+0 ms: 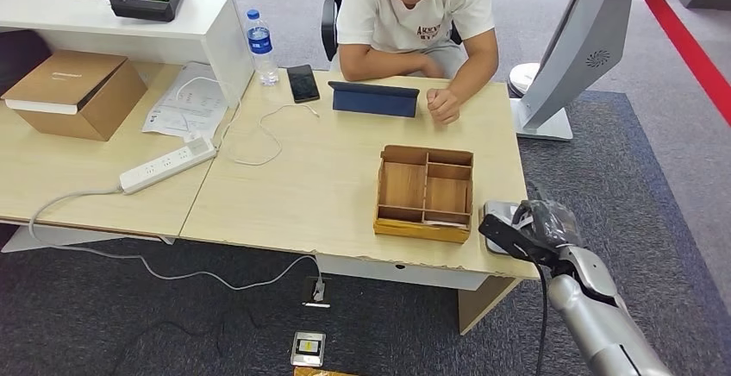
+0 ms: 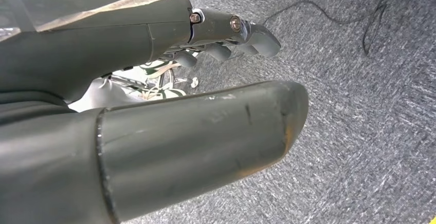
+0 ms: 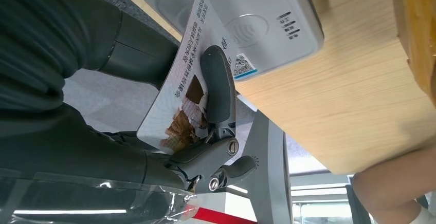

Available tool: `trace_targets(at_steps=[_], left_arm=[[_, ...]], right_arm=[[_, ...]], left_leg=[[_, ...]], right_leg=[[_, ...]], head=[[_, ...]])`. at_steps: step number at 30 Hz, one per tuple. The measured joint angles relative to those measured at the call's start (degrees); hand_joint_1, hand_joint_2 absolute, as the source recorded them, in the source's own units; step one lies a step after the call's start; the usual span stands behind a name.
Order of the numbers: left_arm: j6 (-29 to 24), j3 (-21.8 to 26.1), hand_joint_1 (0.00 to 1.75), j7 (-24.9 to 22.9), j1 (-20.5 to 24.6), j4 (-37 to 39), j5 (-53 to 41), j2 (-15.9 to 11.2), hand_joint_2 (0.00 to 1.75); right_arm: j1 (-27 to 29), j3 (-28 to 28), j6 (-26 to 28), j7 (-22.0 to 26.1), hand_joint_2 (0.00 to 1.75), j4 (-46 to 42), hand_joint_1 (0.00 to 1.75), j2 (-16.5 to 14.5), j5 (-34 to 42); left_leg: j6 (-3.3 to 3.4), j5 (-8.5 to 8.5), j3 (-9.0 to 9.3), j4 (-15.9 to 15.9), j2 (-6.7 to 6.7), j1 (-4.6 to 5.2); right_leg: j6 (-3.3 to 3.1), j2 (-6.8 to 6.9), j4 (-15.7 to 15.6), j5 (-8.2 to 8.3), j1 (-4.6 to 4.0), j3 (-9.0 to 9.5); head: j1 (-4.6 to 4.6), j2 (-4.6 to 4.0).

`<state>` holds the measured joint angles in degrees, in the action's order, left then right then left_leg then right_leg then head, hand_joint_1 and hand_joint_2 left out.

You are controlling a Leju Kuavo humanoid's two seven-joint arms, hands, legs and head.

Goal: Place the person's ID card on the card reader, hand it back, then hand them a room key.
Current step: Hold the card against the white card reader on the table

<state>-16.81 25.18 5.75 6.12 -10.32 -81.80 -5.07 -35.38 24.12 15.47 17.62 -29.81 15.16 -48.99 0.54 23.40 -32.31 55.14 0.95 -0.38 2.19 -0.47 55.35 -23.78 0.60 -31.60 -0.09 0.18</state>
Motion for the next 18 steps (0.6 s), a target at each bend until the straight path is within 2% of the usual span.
trace_targets(at_steps=[18], left_arm=[[0.0,0.0,0.00,0.5,0.0,0.0,-0.4,0.0,0.00]], right_arm=[[0.4,0.6,-1.2,-0.5,1.75,-0.2,1.75,-0.6,-0.2]], left_leg=[[0.00,0.00,0.01,0.0,0.00,0.00]], right_leg=[[0.00,0.00,0.0,0.00,0.00,-0.01]], head=[[-0.01,0.01]])
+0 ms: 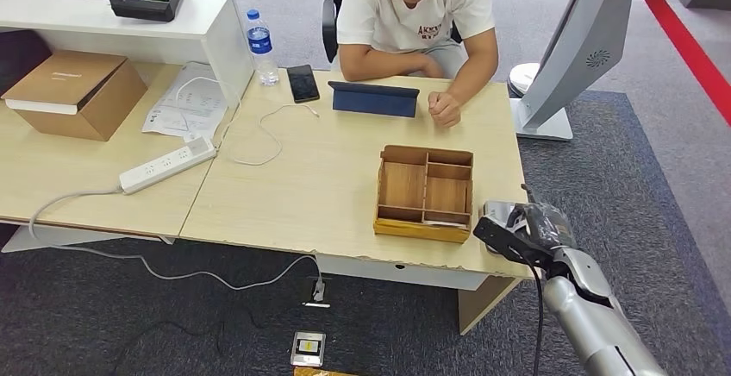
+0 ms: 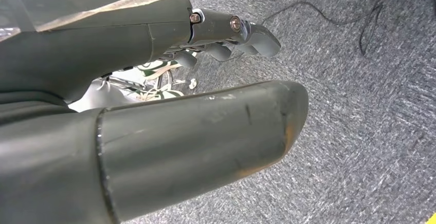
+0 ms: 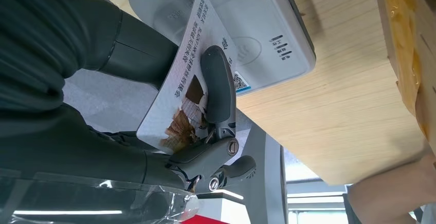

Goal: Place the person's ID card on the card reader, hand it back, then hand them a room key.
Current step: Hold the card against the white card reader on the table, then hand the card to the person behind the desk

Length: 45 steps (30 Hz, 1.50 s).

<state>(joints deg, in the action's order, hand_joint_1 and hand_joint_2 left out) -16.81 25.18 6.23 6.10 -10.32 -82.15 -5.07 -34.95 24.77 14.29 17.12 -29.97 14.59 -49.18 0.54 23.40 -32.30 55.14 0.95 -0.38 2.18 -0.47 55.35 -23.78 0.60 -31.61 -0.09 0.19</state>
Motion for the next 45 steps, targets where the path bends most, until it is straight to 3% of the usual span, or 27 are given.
trace_targets(at_steps=[21,30,37,45], left_arm=[[-0.3,0.0,0.00,0.3,0.0,0.0,0.2,0.0,0.00],[-0.6,-0.1,0.00,0.9,-0.1,0.0,-0.3,0.0,0.00],[-0.7,-0.3,0.00,2.2,-0.1,0.0,-1.5,0.0,0.00],[-0.7,-1.3,0.00,3.1,0.0,0.0,-2.5,0.0,0.00]], right_arm=[[-1.4,0.0,1.6,0.3,1.75,0.0,1.75,-0.4,2.4],[-12.5,-2.1,1.7,1.5,1.75,-2.1,1.75,-0.2,6.3],[-23.7,-2.9,-0.2,2.0,1.75,-2.8,1.75,-0.4,4.2],[-30.4,-1.8,-4.5,1.6,1.75,-0.3,1.75,-4.1,-1.0]], left_leg=[[0.00,-0.01,0.00,0.0,0.00,0.00],[-0.01,-0.04,0.01,0.0,-0.08,0.01],[-0.01,-0.04,-0.01,0.0,-0.08,0.01],[-0.02,-0.05,-0.02,0.0,-0.08,0.00]], right_leg=[[-0.01,-0.01,0.0,0.01,0.01,0.02],[-0.01,-0.01,0.0,0.03,0.01,0.01],[-0.02,-0.01,0.0,0.03,0.00,0.00],[-0.02,-0.01,0.1,0.03,-0.05,-0.01]], head=[[0.01,-0.01],[0.00,-0.01],[0.01,-0.01],[0.01,-0.02]])
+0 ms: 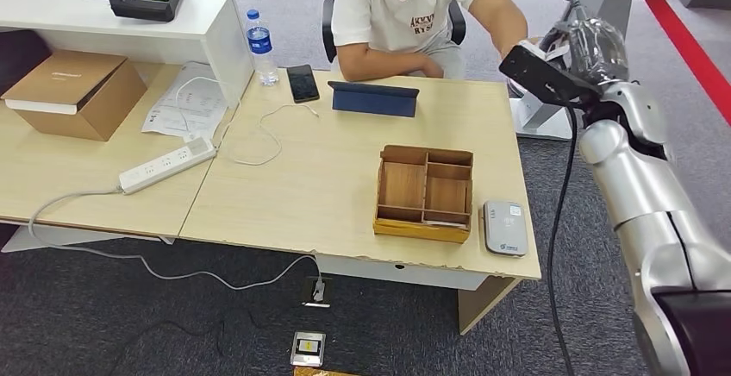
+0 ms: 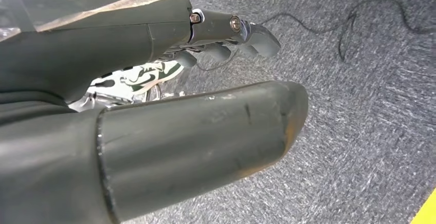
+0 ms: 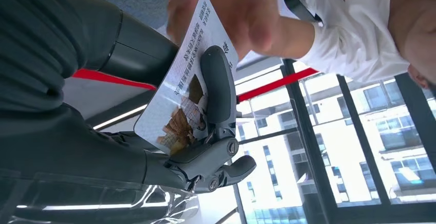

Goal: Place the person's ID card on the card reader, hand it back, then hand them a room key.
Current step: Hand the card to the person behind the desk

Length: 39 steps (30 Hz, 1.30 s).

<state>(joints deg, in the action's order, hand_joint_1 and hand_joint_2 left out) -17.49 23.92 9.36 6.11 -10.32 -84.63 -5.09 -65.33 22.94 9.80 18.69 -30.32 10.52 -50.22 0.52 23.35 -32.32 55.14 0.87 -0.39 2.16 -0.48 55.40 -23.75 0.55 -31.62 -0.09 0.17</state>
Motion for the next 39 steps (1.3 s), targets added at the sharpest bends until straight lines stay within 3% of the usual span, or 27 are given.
trace_targets(at_steps=[10,19,22,23,26,39], left_arm=[[0.0,-0.5,0.00,-0.3,0.0,0.0,-0.1,0.0,0.00],[0.1,-0.8,0.00,-0.6,0.0,0.0,-0.1,-0.2,0.00],[0.2,-0.8,0.00,-0.7,0.0,0.0,-0.1,-0.2,0.00],[0.2,-0.8,0.00,-0.7,0.0,0.0,-0.1,-0.2,0.00],[0.2,-0.8,0.00,-0.9,0.0,0.0,0.1,-0.2,0.00],[0.2,-1.3,0.00,-1.5,0.0,0.0,-0.1,-0.2,0.00]], right_arm=[[-3.6,2.3,-3.1,-2.2,1.75,4.3,1.75,-5.5,-2.1],[-4.2,3.4,-3.1,-2.5,1.75,6.7,1.75,-7.6,-2.1],[-4.3,3.6,-3.1,-2.5,1.75,7.2,0.49,-7.9,-2.1],[-4.3,3.6,-3.0,-2.6,1.31,7.3,0.06,-8.0,-2.1],[-4.3,3.8,-2.4,-2.8,0.00,7.6,0.00,-8.3,-2.1],[-4.3,4.3,0.4,-3.6,0.00,9.1,0.00,-8.6,-2.1]], left_leg=[[-0.02,-0.01,0.00,0.0,0.01,-0.10],[-0.02,-0.01,0.01,0.0,0.01,-0.10],[-0.02,-0.01,0.02,0.0,0.00,-0.10],[-0.02,-0.01,0.02,0.0,0.01,-0.10],[-0.02,-0.01,0.02,0.0,0.01,-0.10],[-0.02,-0.01,0.02,0.0,0.00,-0.10]], right_leg=[[0.00,0.00,0.0,0.00,-0.01,0.00],[0.00,0.00,0.0,0.00,-0.01,0.00],[0.00,0.00,0.0,0.00,-0.01,0.01],[0.00,0.00,0.0,0.00,-0.01,0.00],[0.00,0.00,0.0,0.00,-0.01,0.00],[0.00,0.00,0.0,0.00,-0.01,-0.01]], head=[[-0.01,0.02],[-0.01,0.01],[-0.01,0.01],[-0.01,0.00],[-0.01,0.01],[-0.01,0.01]])
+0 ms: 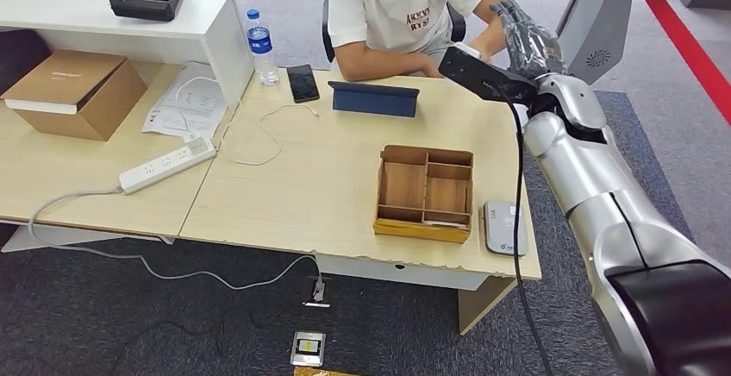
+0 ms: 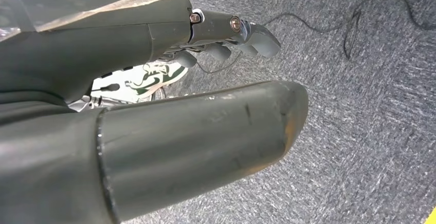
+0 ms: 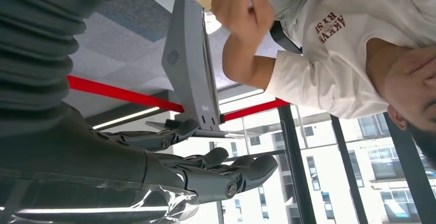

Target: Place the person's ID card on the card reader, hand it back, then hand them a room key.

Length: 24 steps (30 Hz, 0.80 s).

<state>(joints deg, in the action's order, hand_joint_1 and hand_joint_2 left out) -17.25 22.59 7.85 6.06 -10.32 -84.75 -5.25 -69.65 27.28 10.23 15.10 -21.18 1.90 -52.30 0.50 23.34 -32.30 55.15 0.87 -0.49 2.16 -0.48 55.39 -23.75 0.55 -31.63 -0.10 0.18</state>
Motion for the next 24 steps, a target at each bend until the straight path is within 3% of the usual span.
trace_targets(at_steps=[7,12,16,24], left_arm=[[0.1,-0.2,0.00,-0.3,0.0,0.0,1.1,0.0,0.00],[0.3,-0.2,0.00,-1.2,-0.1,0.0,2.2,0.0,0.00],[0.5,-0.2,0.00,-1.5,-0.1,0.0,3.1,0.0,0.00],[0.5,-0.1,0.00,-1.6,-0.2,0.0,4.1,0.0,0.00]], right_arm=[[-0.2,-0.2,-0.2,2.7,0.00,0.1,0.00,0.1,4.8],[0.9,-2.7,-11.0,6.6,0.00,-1.1,0.00,1.2,17.3],[4.3,-5.3,-18.8,6.9,0.00,-4.4,0.00,2.8,27.5],[16.5,-7.2,-20.4,1.7,0.00,-16.3,0.00,8.2,38.4]], left_leg=[[0.00,0.00,0.01,0.0,0.00,0.00],[0.00,0.00,0.02,0.0,0.00,-0.01],[0.00,0.00,0.03,0.0,0.00,0.00],[0.02,0.03,0.05,0.0,0.08,0.01]], right_leg=[[0.00,0.00,0.0,0.00,0.00,0.00],[0.00,0.00,0.0,0.00,0.00,0.01],[0.00,0.00,0.0,0.00,0.01,0.02],[0.01,0.01,-0.1,0.00,0.01,0.06]], head=[[0.01,0.01],[0.01,-0.01],[0.00,0.00],[0.01,0.02]])
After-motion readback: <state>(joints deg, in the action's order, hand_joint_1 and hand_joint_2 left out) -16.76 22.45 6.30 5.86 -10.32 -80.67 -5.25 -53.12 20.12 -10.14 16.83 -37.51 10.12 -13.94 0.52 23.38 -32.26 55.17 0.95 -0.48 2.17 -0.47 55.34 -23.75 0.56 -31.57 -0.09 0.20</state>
